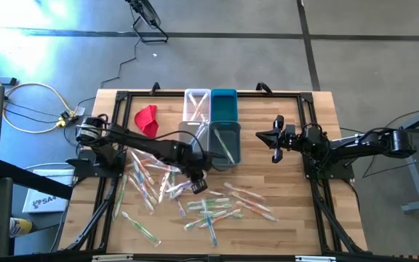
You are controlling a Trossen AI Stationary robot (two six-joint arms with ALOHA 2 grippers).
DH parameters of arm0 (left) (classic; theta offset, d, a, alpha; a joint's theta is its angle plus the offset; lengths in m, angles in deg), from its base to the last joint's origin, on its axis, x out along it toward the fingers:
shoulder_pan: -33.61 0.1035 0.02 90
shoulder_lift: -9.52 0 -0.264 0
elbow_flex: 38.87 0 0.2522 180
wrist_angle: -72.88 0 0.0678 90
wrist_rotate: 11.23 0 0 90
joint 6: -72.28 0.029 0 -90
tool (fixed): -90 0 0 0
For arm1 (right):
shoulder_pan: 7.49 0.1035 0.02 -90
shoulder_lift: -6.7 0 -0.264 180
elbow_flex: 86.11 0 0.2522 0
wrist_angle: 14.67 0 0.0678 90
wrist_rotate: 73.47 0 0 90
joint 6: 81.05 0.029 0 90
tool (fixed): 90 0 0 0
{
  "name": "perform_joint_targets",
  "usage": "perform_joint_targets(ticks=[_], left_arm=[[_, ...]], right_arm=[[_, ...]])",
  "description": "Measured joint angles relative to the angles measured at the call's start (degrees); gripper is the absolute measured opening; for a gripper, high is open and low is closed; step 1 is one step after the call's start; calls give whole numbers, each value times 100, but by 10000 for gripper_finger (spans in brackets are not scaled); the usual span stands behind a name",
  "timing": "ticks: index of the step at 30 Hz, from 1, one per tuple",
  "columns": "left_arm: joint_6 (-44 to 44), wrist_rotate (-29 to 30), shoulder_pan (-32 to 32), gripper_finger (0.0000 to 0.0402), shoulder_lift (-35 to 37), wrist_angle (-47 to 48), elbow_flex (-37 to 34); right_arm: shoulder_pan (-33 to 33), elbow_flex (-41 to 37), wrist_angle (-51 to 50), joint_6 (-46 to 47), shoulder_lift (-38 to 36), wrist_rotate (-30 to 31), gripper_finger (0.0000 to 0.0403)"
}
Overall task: Pick & Place Toothbrushes
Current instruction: Put the violet toothbrush into the light blue bin
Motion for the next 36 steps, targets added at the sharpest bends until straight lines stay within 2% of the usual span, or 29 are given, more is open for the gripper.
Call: perform_joint_targets(ticks=[15,24,32,36], left_arm=[[-254,352,-153,0,-54,-93,0],[-298,303,-258,0,-455,-173,-16],[-288,301,-249,1,-452,-187,28],[-273,301,-249,15,-452,-230,35]], right_arm=[[-1,0,0,0,0,2,2],[-1,0,-2,0,2,2,2],[-1,-2,-69,-2,0,7,2],[-1,-2,-77,-2,2,22,2]])
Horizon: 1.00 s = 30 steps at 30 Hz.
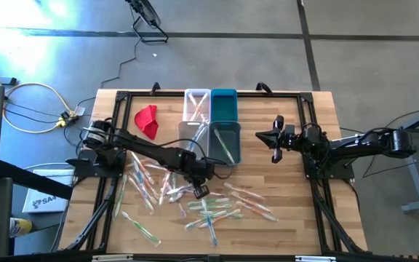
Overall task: Pick & Place Toothbrushes
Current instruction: Put the violet toothbrush into the light blue bin
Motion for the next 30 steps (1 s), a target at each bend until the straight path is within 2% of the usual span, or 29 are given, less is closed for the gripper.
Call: perform_joint_targets(ticks=[9,12,30], left_arm=[[239,26,7,113,0,-13,0],[343,26,7,133,0,-15,0],[640,-254,114,138,107,907,4]], right_arm=[[0,0,-1,0,-1,2,2],[0,0,-1,0,0,0,2],[2,0,-4,0,0,1,2]])
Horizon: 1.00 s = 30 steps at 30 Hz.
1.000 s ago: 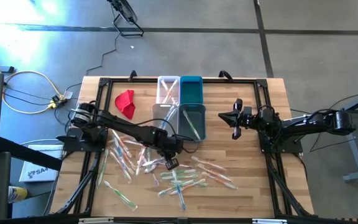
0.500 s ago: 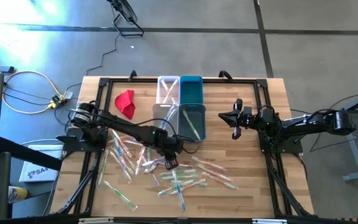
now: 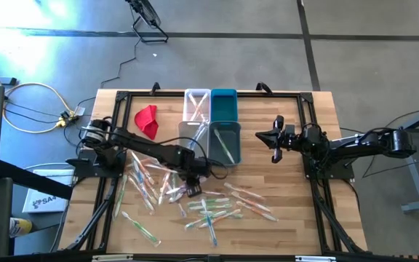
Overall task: Pick & Place Toothbrushes
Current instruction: Put the violet toothbrush into the light blue bin
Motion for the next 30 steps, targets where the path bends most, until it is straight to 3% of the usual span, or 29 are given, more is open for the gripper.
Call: perform_joint_targets(ticks=[30], left_arm=[[-306,333,-376,138,-224,-222,-15]], right_arm=[[-2,0,2,0,-1,2,2]])
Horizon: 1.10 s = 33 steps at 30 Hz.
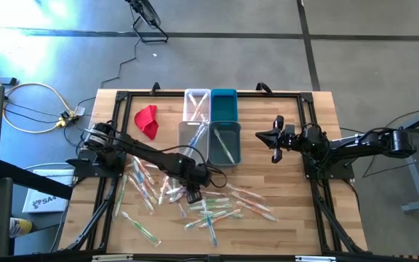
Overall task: Pick & Place Toothbrushes
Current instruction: Put the violet toothbrush into the light blue bin
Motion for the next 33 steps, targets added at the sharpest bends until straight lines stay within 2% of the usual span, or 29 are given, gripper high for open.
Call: perform_joint_targets(ticks=[21,24,33], left_arm=[[-48,13,-7,136,-227,-49,15],[-61,11,-4,122,-227,-53,15],[-54,-30,1,39,-190,-51,13]], right_arm=[[0,0,2,0,-1,0,2],[2,0,-1,0,1,-1,2],[0,0,-2,0,1,0,2]])
